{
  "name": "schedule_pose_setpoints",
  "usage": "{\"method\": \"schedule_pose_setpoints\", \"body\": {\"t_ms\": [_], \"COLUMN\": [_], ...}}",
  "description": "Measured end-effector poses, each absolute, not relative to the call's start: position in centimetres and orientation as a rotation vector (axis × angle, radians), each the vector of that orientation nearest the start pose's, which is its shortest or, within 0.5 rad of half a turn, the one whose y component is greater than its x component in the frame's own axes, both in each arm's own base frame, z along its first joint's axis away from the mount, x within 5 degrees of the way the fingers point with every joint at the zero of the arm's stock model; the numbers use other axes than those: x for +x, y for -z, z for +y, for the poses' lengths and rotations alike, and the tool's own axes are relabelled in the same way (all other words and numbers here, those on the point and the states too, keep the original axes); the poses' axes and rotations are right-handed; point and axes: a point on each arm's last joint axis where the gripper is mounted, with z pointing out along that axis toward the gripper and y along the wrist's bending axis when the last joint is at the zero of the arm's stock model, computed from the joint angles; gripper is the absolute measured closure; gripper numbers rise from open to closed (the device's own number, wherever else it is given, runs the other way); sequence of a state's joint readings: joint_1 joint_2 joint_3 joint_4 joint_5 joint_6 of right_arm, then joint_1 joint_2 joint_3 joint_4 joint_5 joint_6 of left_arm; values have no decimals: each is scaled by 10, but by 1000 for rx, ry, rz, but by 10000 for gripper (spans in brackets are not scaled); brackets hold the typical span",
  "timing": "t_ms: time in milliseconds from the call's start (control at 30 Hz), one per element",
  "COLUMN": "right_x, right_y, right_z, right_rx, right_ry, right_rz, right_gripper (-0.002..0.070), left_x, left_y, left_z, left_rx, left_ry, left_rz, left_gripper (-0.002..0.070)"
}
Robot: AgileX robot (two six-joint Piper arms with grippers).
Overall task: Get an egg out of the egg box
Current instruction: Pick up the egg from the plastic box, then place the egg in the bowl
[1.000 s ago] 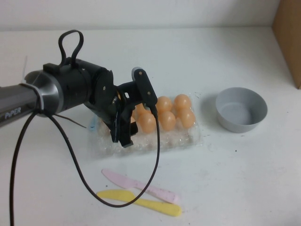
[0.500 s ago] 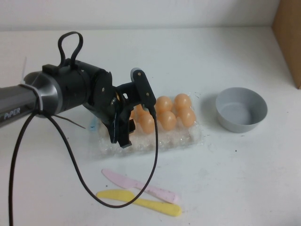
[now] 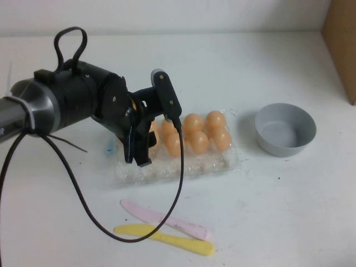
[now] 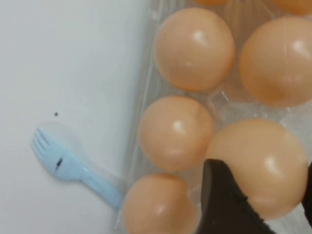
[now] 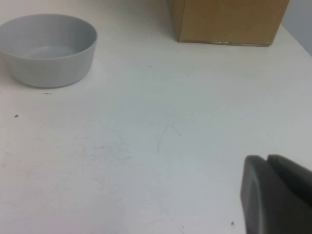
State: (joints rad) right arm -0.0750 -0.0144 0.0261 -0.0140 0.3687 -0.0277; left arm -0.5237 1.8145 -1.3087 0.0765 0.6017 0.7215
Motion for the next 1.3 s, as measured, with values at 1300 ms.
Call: {"method": "schedule_pose_setpoints", "body": {"t_ms": [1300], "right_x": [52], "right_y": [-172], "right_z": [-4], "right_rx": [35], "right_ry": [85], "right_rz": [1864], "right_gripper": [694], "left_x": [347], "left_y": [-243], "left_z": [-360], "left_rx": [1184], "left_ry": [278], "left_rz": [1804], "left_gripper": [393]}}
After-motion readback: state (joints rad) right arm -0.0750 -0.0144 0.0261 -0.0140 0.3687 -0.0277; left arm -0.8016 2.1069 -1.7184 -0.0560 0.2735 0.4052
